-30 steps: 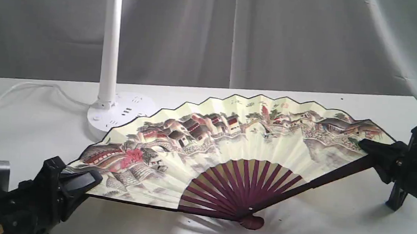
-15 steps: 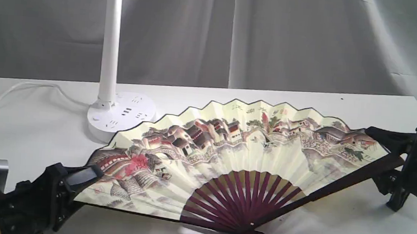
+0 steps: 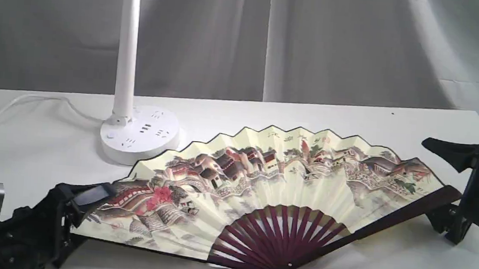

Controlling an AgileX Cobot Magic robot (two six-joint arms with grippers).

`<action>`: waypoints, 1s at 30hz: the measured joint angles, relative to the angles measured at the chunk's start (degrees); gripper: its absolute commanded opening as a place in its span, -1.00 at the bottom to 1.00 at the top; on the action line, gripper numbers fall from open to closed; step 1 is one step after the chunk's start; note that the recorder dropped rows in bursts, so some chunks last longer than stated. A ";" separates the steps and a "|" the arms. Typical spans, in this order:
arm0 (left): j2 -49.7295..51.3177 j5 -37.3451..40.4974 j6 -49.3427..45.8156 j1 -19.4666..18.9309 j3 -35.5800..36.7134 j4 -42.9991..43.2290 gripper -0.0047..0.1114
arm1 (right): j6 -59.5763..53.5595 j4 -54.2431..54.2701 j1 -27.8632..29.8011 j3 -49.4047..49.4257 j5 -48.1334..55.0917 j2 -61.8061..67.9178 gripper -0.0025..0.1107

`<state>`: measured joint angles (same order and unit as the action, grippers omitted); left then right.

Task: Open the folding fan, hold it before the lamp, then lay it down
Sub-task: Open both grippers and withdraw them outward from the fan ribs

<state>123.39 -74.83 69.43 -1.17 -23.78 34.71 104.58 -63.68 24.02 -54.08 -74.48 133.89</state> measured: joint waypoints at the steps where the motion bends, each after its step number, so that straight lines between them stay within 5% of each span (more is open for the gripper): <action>1: -0.24 0.00 0.00 -0.21 0.10 -0.52 0.40 | 0.00 -0.25 0.00 0.00 0.00 -0.12 0.62; 16: -4.82 4.68 -2.42 -0.74 1.29 -4.93 0.39 | -2.56 -11.19 1.18 2.07 4.37 -6.93 0.62; 30: -12.95 4.93 -18.27 -0.78 1.42 -6.94 0.39 | -33.25 -10.59 2.56 2.07 5.73 -10.02 0.62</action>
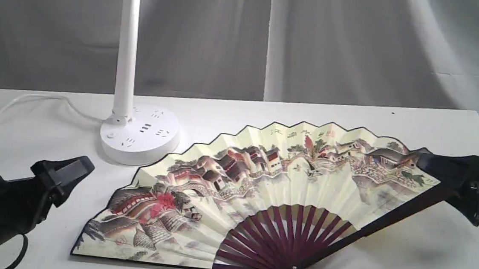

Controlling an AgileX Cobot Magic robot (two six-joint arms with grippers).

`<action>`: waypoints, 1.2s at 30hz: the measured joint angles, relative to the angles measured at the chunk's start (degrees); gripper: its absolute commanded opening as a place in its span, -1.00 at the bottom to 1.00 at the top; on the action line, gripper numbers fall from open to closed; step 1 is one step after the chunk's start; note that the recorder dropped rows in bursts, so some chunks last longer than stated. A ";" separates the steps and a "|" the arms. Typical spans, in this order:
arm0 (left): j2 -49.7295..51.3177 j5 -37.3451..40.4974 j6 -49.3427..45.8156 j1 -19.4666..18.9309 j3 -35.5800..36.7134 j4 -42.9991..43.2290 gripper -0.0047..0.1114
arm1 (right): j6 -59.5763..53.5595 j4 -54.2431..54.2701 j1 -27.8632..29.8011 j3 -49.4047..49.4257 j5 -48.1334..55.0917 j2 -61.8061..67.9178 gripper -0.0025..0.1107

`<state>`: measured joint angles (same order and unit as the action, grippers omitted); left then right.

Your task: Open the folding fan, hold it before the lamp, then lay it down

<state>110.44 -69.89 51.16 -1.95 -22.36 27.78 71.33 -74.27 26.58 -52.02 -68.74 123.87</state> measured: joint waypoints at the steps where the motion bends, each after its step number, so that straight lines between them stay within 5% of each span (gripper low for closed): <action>1: -0.31 0.00 -0.70 0.00 0.00 0.00 0.39 | -2.58 0.28 0.00 0.00 1.02 0.00 0.62; 21: -0.96 0.00 -23.78 0.00 0.00 -6.61 0.40 | -45.78 26.02 0.09 0.02 25.41 -3.16 0.62; 30: -1.35 0.09 -37.72 0.00 0.00 -9.10 0.38 | -49.83 29.24 0.09 0.02 26.55 -10.45 0.62; 36: -5.46 0.22 -42.32 0.00 0.04 -11.59 -0.05 | -49.31 28.06 -0.74 0.02 25.82 -15.38 0.57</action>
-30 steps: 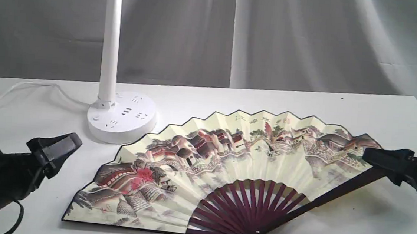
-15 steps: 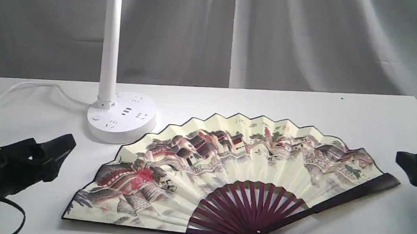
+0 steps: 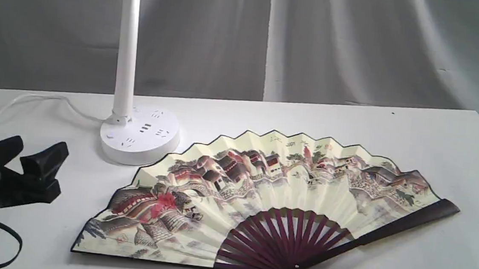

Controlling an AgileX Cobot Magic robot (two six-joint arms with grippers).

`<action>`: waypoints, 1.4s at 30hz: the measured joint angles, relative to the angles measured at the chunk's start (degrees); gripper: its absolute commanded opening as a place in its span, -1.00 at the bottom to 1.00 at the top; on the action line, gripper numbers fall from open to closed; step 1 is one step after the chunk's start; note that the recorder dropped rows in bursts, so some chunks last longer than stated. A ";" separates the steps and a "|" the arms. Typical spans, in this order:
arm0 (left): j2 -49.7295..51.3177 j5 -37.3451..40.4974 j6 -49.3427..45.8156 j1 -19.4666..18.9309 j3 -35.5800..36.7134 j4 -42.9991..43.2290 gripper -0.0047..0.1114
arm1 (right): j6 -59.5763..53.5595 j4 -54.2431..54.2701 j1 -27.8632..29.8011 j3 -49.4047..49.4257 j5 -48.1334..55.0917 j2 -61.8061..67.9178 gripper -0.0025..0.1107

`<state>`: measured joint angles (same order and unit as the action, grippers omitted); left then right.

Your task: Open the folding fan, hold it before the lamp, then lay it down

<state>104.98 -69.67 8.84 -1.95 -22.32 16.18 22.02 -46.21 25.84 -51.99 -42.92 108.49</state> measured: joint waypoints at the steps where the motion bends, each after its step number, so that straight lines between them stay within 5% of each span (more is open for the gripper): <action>1: -1.22 0.00 -1.37 0.00 0.00 0.00 -0.13 | 0.10 -0.13 -0.61 0.00 -0.03 -0.75 0.51; 7: -9.21 8.25 -4.99 0.00 0.00 0.00 -0.67 | -0.02 0.37 -5.92 0.00 0.59 -3.28 -0.15; 13: -17.90 20.68 -7.18 0.00 0.09 -0.14 -0.92 | -1.70 1.25 -11.21 0.00 7.80 -4.39 -0.95; 22: -30.41 41.78 -11.21 0.00 0.09 -6.57 -0.92 | -1.01 5.80 -12.48 0.80 26.88 -12.50 -0.96; 35: -49.57 60.10 -11.55 0.11 0.13 -8.11 -0.92 | 3.03 6.75 -12.48 16.41 22.01 -31.66 -0.96; 42: -62.39 62.34 -11.55 4.58 1.80 -9.45 -0.92 | 5.43 6.75 -12.48 21.97 22.01 -42.41 -0.96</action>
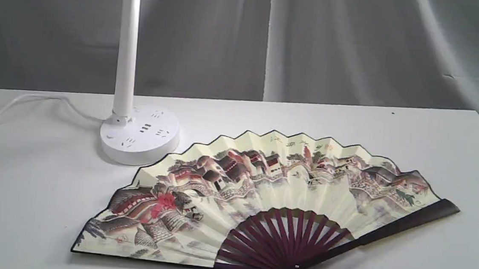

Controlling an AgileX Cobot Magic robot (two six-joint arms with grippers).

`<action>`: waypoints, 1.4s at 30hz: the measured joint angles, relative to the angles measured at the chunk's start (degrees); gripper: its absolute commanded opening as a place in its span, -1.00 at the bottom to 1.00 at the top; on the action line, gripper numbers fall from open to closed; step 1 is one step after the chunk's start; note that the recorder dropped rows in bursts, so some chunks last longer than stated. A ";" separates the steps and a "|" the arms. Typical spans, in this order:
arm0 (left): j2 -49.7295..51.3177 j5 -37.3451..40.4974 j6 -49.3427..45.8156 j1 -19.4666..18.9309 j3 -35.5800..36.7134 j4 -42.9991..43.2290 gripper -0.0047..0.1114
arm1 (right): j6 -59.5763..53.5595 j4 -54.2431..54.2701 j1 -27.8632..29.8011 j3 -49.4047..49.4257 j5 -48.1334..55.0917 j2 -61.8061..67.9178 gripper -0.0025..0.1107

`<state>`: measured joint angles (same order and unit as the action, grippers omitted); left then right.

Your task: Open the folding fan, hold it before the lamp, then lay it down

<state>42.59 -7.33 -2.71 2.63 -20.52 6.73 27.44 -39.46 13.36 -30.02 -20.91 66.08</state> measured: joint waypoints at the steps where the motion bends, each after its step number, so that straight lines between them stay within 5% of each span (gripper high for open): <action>1: -2.26 0.00 0.00 0.69 0.27 -0.41 -0.92 | 0.31 0.10 0.00 0.93 0.11 -1.73 -0.96; 23: -33.52 19.19 3.56 2.22 0.72 -4.50 -0.92 | 5.40 -1.22 0.00 16.34 7.48 -43.37 -0.96; 34: -42.19 21.37 3.56 2.22 0.26 -7.56 -0.92 | 11.22 -1.22 -3.93 19.15 14.57 -64.38 -0.96; 42: -42.47 21.75 3.56 2.22 -0.01 -9.47 -0.92 | 11.78 -1.22 -5.35 19.74 16.46 -65.81 -0.96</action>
<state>0.12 14.42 0.85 4.85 -20.53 -2.74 39.22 -40.67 8.01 -10.28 -4.45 0.28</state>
